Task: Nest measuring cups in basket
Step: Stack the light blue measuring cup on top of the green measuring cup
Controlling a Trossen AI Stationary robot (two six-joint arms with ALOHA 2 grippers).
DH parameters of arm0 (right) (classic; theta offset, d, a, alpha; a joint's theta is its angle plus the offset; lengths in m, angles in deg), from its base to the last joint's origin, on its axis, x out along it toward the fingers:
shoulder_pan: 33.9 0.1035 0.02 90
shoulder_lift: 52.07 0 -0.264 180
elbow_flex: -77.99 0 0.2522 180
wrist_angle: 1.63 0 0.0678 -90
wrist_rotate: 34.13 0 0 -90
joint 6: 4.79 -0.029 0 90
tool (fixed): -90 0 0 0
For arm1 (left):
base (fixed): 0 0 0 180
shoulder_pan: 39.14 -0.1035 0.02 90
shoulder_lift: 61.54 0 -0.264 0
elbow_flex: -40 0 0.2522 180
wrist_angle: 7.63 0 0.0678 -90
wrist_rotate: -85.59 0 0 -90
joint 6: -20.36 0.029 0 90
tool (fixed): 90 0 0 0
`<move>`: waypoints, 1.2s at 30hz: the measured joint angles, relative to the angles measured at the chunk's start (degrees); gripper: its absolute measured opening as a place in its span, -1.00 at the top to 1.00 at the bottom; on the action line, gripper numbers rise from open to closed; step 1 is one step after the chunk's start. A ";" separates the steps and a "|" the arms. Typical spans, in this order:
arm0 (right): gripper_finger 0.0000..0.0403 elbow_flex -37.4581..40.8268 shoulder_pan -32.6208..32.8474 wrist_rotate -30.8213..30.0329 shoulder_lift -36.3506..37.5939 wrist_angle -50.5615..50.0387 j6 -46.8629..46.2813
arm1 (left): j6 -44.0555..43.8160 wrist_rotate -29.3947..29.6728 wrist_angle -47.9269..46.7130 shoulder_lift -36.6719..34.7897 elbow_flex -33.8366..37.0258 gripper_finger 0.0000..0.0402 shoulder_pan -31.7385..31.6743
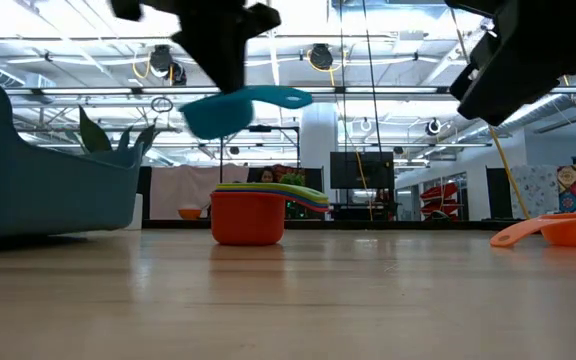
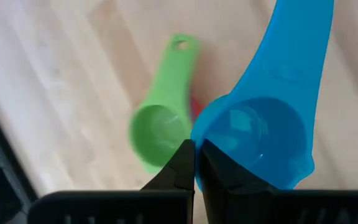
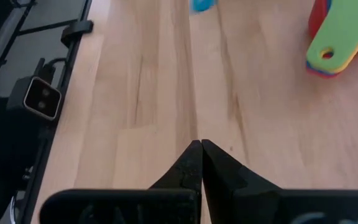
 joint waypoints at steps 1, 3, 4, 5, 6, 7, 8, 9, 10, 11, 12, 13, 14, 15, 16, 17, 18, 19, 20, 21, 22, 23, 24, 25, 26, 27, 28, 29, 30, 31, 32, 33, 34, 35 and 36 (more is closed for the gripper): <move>1.00 0.00 0.28 0.00 0.00 -0.19 -0.38 | 1.21 0.02 0.09 0.00 -0.45 0.96 -0.98; 1.00 0.00 0.81 -0.02 0.00 -0.11 -0.80 | 3.67 0.19 0.96 0.00 -0.72 0.96 -3.03; 1.00 0.00 1.13 -0.02 0.00 -0.04 -0.96 | 4.67 0.10 1.09 0.00 -0.72 0.96 -4.19; 1.00 0.00 1.48 -0.02 0.00 -0.05 -1.15 | 5.53 -0.19 1.01 0.01 -0.70 0.96 -5.27; 1.00 0.00 1.84 -0.03 0.00 -0.13 -1.23 | 6.22 -0.47 1.02 0.04 -0.70 0.96 -6.27; 1.00 0.00 2.21 -0.07 0.00 -0.25 -1.24 | 7.04 -0.62 1.09 0.04 -0.70 0.96 -7.26; 1.00 0.00 2.50 -0.07 0.00 -0.50 -1.31 | 7.99 -1.07 1.31 0.04 -0.68 0.96 -8.20; 1.00 0.00 2.70 -0.07 0.00 -0.87 -1.60 | 8.67 -1.48 1.70 0.04 -0.69 0.96 -9.01; 1.00 -0.02 2.75 -0.07 0.07 -1.42 -2.01 | 9.21 -1.71 2.08 0.04 -0.69 0.96 -9.68; 1.00 -0.02 2.73 -0.08 0.23 -2.32 -2.67 | 9.73 -1.96 2.42 0.04 -0.68 0.96 -10.26; 1.00 0.00 2.68 -0.12 0.43 -3.34 -3.25 | 10.28 -2.59 2.53 0.04 -0.68 0.96 -10.61; 1.00 -0.01 2.62 -0.25 0.70 -4.29 -3.66 | 10.90 -3.47 2.53 0.04 -0.68 0.96 -10.89; 1.00 -0.01 2.59 -0.38 1.04 -5.10 -3.81 | 11.24 -4.10 2.59 0.04 -0.68 0.96 -11.19; 1.00 0.00 2.60 -0.40 1.34 -5.67 -3.84 | 11.69 -4.72 2.84 0.04 -0.66 0.96 -11.49; 1.00 0.00 2.62 -0.42 1.59 -5.79 -3.85 | 12.11 -5.17 3.46 0.04 -0.43 0.96 -11.76; 1.00 -0.02 2.62 -0.47 1.90 -5.93 -3.85 | 12.43 -5.24 4.30 0.04 -0.05 0.96 -12.11; 1.00 0.00 2.62 -0.62 2.26 -6.27 -3.84 | 12.83 -5.61 4.90 0.04 0.30 0.96 -12.61; 1.00 0.00 2.64 -1.04 2.55 -6.42 -3.84 | 13.08 -6.07 5.27 0.04 0.65 0.96 -13.07; 1.00 -0.01 2.64 -1.58 2.95 -6.44 -3.84 | 13.12 -6.46 5.56 0.04 1.00 0.96 -13.54; 1.00 0.00 2.62 -1.73 3.30 -6.46 -3.84 | 13.14 -6.73 5.79 0.04 1.37 0.96 -13.97; 1.00 -0.02 2.62 -1.73 3.60 -6.46 -3.78 | 13.25 -6.99 6.20 0.03 1.94 0.96 -14.41; 1.00 -0.01 2.62 -1.75 3.91 -6.50 -3.53 | 13.46 -7.34 6.98 -0.02 2.73 0.96 -14.78; 1.00 -0.02 2.62 -1.75 4.15 -6.53 -3.39 | 13.51 -7.90 7.65 -0.02 3.47 0.96 -15.07; 1.00 -0.01 2.62 -1.75 4.30 -6.51 -3.35 | 13.56 -8.27 8.07 -0.02 4.19 0.96 -15.34; 1.00 -0.02 2.64 -1.73 4.43 -6.52 -3.35 | 13.55 -8.46 8.36 0.00 4.80 0.96 -15.52; 1.00 -0.02 2.64 -1.74 4.52 -6.52 -3.37 | 13.57 -8.62 8.64 0.00 5.30 0.96 -15.59; 1.00 -0.02 2.63 -1.75 4.52 -6.49 -3.38 | 13.57 -8.91 9.13 0.00 5.71 0.96 -15.64; 1.00 -0.02 2.62 -1.75 4.52 -6.52 -3.38 | 13.55 -9.06 9.50 0.00 6.11 0.96 -15.76; 1.00 -0.02 2.62 -1.75 4.52 -6.55 -3.38 | 13.55 -9.29 9.70 0.00 6.48 0.96 -15.88; 1.00 -0.02 2.62 -1.75 4.52 -6.53 -3.38 | 13.46 -9.69 9.75 0.00 6.79 0.96 -15.92; 1.00 -0.01 2.62 -1.75 4.52 -6.51 -3.35 | 13.37 -9.99 9.88 0.00 7.00 0.96 -15.94; 1.00 -0.02 2.62 -1.74 4.52 -6.52 -3.35 | 13.39 -10.22 10.31 0.00 7.16 0.96 -15.94; 1.00 -0.01 2.62 -1.75 4.52 -6.49 -3.39 | 13.44 -10.44 10.84 0.00 7.23 0.96 -15.97; 1.00 -0.02 2.62 -1.73 4.52 -6.49 -3.57 | 13.42 -10.74 11.16 0.00 7.30 0.96 -15.98; 1.00 -0.02 2.62 -1.75 4.52 -6.49 -3.81 | 13.42 -10.99 11.25 0.00 7.30 0.96 -15.98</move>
